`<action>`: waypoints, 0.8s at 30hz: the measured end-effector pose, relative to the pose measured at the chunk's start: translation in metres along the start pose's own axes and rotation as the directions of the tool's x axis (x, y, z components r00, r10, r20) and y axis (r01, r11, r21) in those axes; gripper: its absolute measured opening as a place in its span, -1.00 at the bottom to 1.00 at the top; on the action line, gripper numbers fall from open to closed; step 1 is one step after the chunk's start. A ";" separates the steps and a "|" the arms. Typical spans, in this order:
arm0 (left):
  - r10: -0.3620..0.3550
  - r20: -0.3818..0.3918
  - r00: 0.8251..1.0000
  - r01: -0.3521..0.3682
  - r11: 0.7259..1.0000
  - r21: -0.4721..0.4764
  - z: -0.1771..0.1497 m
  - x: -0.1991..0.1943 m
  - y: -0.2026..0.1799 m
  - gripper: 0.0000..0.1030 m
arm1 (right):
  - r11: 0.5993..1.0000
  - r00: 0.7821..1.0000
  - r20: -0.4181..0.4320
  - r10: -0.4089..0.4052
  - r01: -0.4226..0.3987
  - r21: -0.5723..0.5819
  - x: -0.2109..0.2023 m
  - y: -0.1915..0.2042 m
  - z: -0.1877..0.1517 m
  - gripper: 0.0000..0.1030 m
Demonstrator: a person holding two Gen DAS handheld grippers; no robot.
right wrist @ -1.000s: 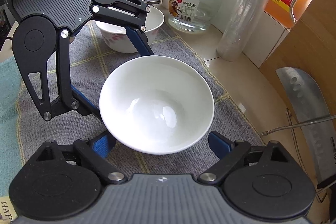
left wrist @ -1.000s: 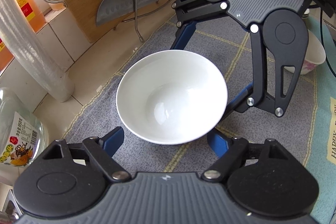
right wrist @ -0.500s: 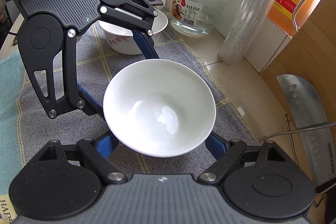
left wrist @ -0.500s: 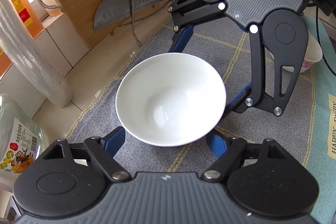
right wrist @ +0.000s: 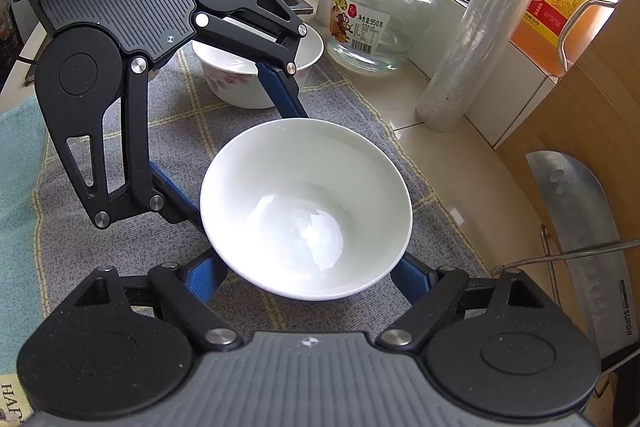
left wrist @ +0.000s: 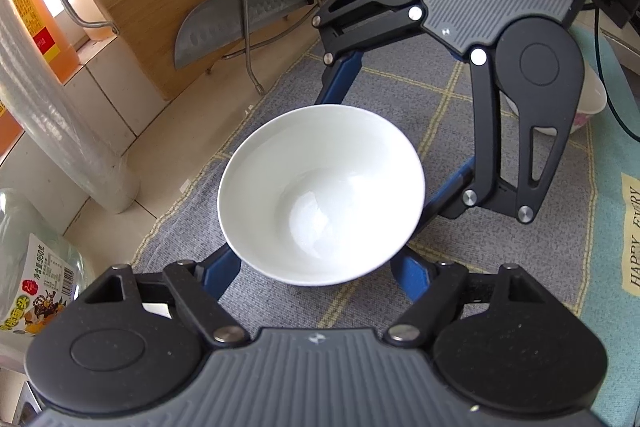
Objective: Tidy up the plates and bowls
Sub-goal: 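Lift the second bowl with both tools and carry it toward the first bowl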
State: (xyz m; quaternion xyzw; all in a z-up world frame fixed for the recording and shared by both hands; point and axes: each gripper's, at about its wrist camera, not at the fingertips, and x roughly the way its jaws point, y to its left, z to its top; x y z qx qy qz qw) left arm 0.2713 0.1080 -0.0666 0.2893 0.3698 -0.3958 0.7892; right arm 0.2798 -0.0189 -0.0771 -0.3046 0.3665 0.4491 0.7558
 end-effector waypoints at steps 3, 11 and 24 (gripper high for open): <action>-0.002 0.002 1.000 0.002 1.000 -0.004 0.000 -0.002 -0.001 0.58 | 1.000 1.000 0.000 -0.001 0.001 -0.002 -0.002 0.001 0.000 0.76; -0.002 0.016 1.000 0.003 1.000 -0.014 0.002 -0.017 -0.011 0.58 | 1.000 1.000 0.007 -0.012 0.012 -0.010 -0.020 0.013 0.002 0.76; 0.011 0.034 0.999 -0.011 1.000 -0.004 0.007 -0.054 -0.048 0.58 | 0.998 0.999 0.022 -0.049 0.050 -0.024 -0.061 0.047 0.000 0.76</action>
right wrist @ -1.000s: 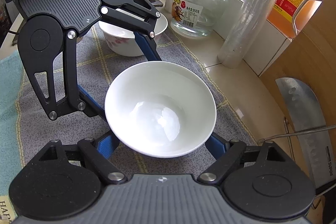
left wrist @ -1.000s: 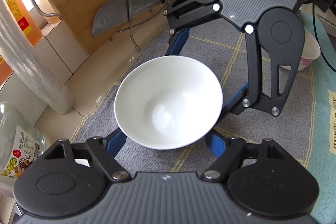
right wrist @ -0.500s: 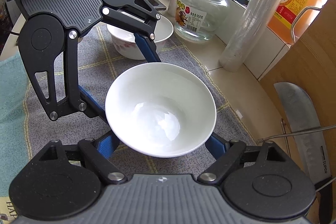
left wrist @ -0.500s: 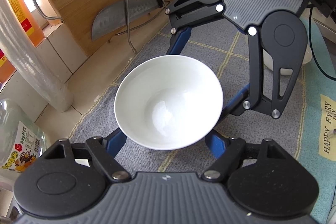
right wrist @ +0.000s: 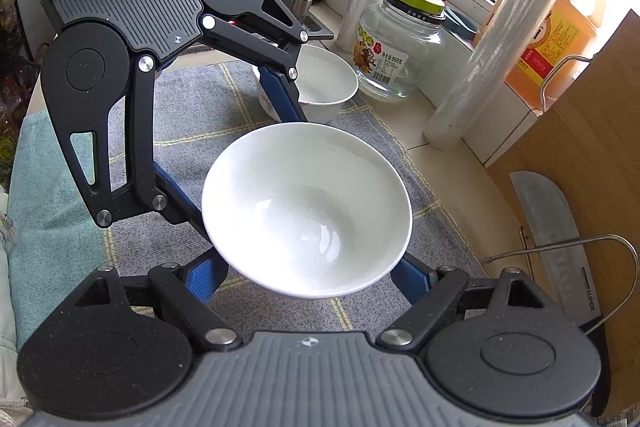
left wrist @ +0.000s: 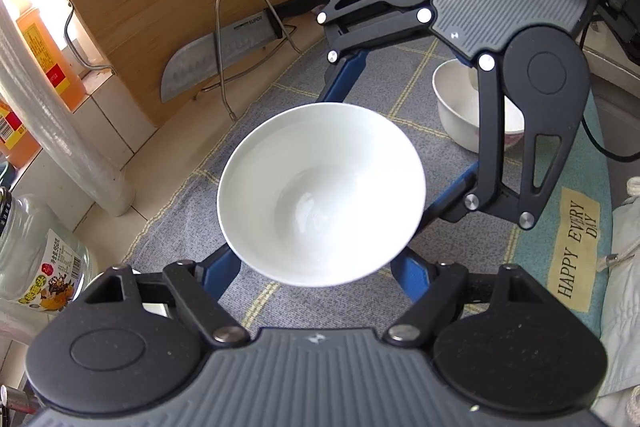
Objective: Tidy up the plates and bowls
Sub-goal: 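Lift the second bowl with both tools and carry it toward the first bowl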
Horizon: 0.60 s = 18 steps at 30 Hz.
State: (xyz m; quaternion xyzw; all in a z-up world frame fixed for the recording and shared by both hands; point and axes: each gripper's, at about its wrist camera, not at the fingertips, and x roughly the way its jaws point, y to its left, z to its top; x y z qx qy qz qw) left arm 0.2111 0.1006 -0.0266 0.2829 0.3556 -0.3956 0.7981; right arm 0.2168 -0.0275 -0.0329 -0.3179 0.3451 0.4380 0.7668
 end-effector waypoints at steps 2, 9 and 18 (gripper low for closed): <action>-0.002 0.005 1.000 0.002 1.000 0.008 0.001 -0.006 -0.006 0.58 | 1.000 1.000 0.005 -0.006 0.006 0.008 -0.007 0.005 -0.002 0.77; -0.023 0.010 1.000 0.022 0.999 0.045 0.005 -0.015 -0.021 0.58 | 0.999 0.999 0.010 -0.040 0.040 0.031 -0.025 0.024 -0.011 0.76; -0.068 0.012 0.998 0.066 0.992 0.103 0.011 -0.020 -0.043 0.58 | 0.993 0.997 -0.003 -0.071 0.071 0.093 -0.045 0.042 -0.027 0.76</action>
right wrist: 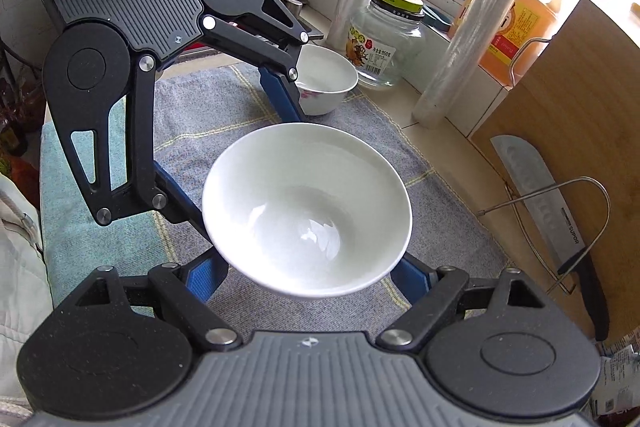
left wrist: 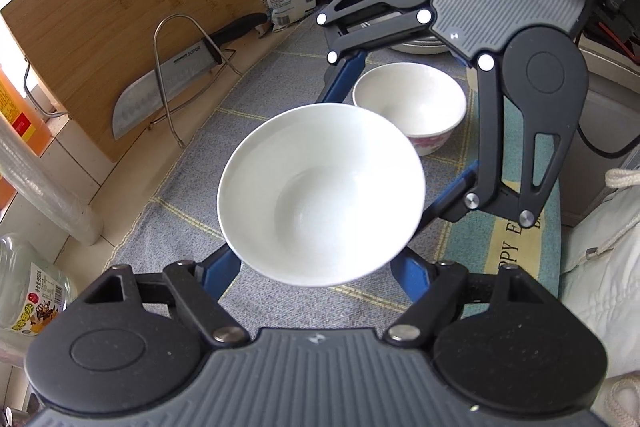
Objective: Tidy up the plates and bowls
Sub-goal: 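Lift the second bowl with both tools and carry it toward the first bowl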
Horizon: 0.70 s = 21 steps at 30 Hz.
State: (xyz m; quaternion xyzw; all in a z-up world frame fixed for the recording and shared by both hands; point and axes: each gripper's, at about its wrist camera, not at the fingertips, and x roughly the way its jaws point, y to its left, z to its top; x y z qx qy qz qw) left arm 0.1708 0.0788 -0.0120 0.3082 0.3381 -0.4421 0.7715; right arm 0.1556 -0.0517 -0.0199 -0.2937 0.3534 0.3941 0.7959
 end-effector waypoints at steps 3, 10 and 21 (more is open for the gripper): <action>-0.017 0.006 1.000 0.017 1.000 0.014 0.004 0.000 -0.006 0.58 | 1.000 1.000 -0.005 -0.020 0.020 0.017 -0.009 0.005 -0.006 0.77; -0.059 0.027 0.998 0.057 0.995 0.078 0.020 0.002 -0.019 0.58 | 0.995 0.997 -0.019 -0.075 0.076 0.071 -0.027 0.008 -0.021 0.77; -0.121 0.060 0.991 0.108 0.977 0.185 0.054 0.019 -0.036 0.58 | 0.973 0.985 -0.055 -0.166 0.173 0.152 -0.057 -0.002 -0.054 0.77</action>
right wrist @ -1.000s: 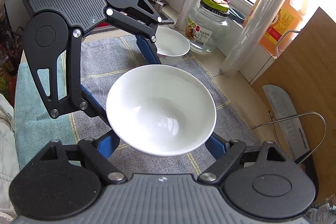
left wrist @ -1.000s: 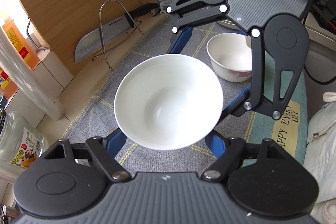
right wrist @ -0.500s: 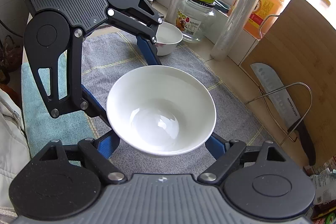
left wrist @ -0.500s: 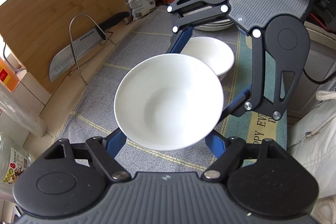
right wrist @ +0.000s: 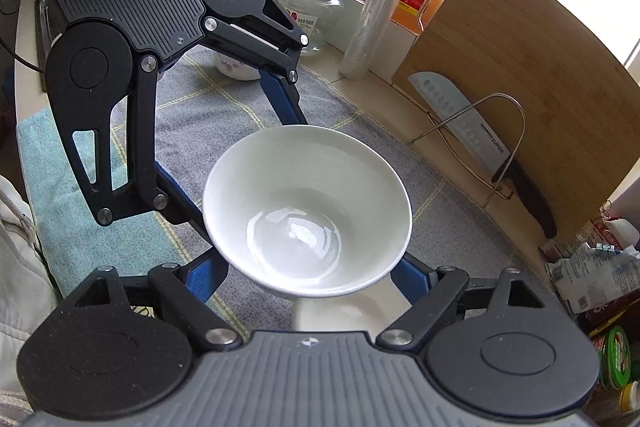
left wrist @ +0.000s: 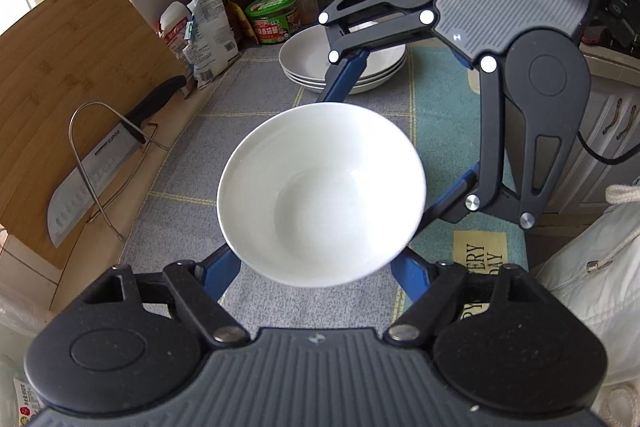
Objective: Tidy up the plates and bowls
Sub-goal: 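Lift the second bowl with both tools and carry it toward the first bowl, then lower the second bowl into the first bowl with both tools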
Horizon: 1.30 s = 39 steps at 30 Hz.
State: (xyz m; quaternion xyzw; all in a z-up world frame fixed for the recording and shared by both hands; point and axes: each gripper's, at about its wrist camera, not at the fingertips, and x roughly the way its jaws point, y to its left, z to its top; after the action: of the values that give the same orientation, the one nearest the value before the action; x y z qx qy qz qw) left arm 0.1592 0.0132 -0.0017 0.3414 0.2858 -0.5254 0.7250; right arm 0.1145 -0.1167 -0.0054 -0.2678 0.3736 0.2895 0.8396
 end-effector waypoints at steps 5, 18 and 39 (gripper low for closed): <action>-0.011 0.007 1.000 0.011 1.000 0.022 0.014 0.013 -0.001 0.58 | 1.000 1.000 -0.007 -0.020 0.020 0.018 -0.005 -0.012 -0.011 0.77; -0.013 -0.001 1.000 0.013 0.999 0.033 0.034 0.042 -0.005 0.58 | 0.999 0.999 -0.021 -0.036 0.036 0.038 -0.001 -0.033 -0.035 0.77; -0.083 -0.078 0.993 0.083 0.997 -0.002 0.043 0.069 0.003 0.57 | 0.992 0.997 -0.042 0.061 -0.056 0.110 0.020 -0.050 -0.053 0.77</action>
State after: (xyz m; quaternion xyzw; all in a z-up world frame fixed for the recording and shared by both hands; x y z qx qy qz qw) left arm 0.1835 -0.0589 -0.0286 0.3501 0.3276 -0.5415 0.6906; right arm 0.1345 -0.1811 -0.0399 -0.2170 0.4155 0.2870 0.8354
